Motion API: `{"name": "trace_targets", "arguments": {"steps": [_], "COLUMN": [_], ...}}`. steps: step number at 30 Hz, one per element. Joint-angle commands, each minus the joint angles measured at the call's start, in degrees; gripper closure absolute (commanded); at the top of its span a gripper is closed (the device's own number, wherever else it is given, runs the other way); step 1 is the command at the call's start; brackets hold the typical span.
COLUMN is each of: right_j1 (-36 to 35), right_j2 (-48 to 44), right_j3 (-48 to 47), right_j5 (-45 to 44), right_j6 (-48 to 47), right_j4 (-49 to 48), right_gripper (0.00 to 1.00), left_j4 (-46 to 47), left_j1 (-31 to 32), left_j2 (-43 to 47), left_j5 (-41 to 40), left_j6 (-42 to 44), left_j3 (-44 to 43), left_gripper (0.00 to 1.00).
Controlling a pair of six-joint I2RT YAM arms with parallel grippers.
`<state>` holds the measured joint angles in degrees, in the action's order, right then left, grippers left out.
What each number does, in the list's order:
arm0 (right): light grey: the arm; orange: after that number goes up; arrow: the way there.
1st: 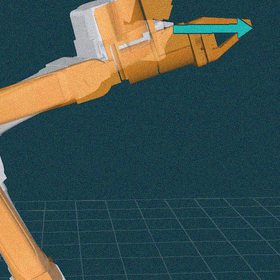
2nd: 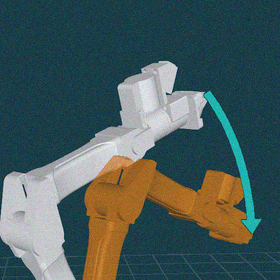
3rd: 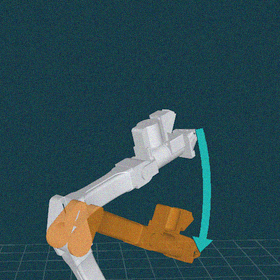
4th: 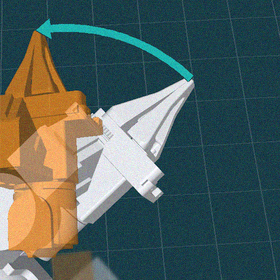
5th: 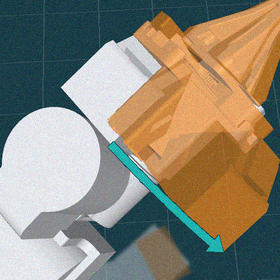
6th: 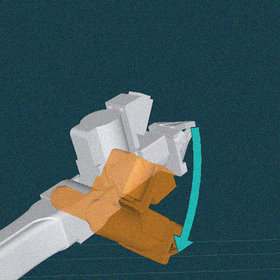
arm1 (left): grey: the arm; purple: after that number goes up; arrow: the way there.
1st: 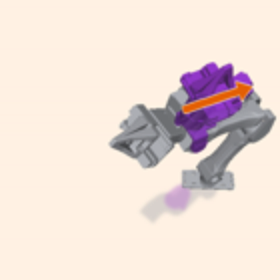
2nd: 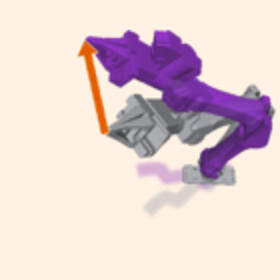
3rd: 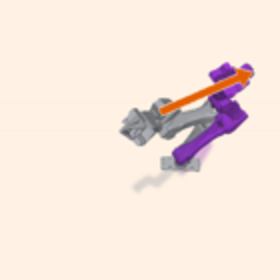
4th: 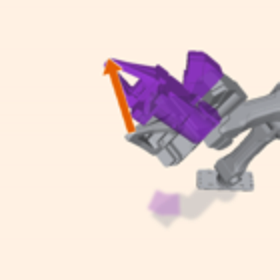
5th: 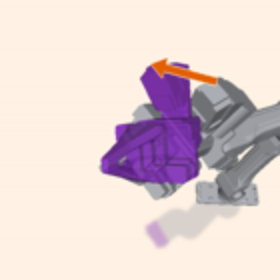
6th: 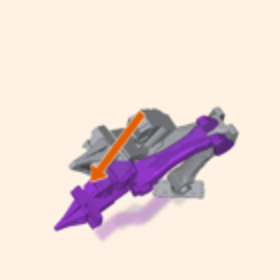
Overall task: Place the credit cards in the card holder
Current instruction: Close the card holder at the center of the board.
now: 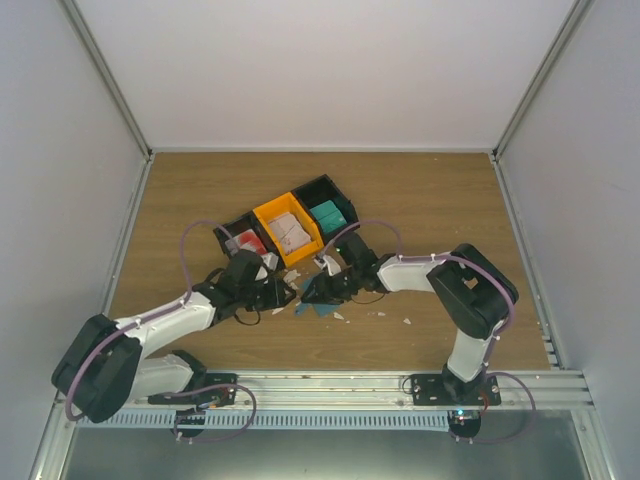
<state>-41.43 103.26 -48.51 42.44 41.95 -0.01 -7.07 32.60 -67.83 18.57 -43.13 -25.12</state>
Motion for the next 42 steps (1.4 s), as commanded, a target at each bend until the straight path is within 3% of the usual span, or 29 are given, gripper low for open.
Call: {"name": "trace_targets", "arguments": {"steps": [1, 5, 11, 15, 23, 34, 40, 42], "right_j1": [-0.17, -0.16, 0.23, 0.51, 4.09, 8.25, 8.64, 8.65], "right_j2": [-0.61, -2.94, -8.51, -11.66, -17.61, -11.74, -8.92, -7.79], "right_j3": [-0.4, 0.77, 3.24, 4.95, 4.48, 1.55, 2.07, 2.55], "right_j5": [-2.34, -2.41, -2.52, -2.87, -12.1, -18.42, -12.52, -9.16], "right_j6": [-1.69, -1.58, -1.64, -2.34, -5.38, -12.96, -14.65, -14.77], "right_j4": [2.42, 1.74, 0.42, 0.66, 8.85, 12.6, 9.22, 7.02], "right_gripper": [0.62, 0.62, 0.7, 0.83, 0.88, 0.73, 0.54, 0.51], "left_j4": [4.02, 6.82, 9.84, 10.3, 8.9, 7.52, 7.55, 7.51], "left_j1": [0.1, 0.1, 0.05, 0.07, 0.1, 0.11, 0.09, 0.08], "left_j2": [-3.32, -8.32, -15.35, -20.43, -23.49, -25.15, -26.18, -26.56], "left_j5": [4.01, 6.36, 9.26, 8.79, 9.03, 7.22, 5.87, 5.45], "left_j6": [5.94, 8.53, 10.08, 11.23, 14.24, 16.42, 16.88, 17.11], "left_j3": [-5.48, -9.04, -12.65, -14.84, -14.52, -10.96, -10.12, -10.11], "left_gripper": [0.63, 0.66, 0.73, 0.78, 0.81, 0.83, 0.83, 0.84]}}
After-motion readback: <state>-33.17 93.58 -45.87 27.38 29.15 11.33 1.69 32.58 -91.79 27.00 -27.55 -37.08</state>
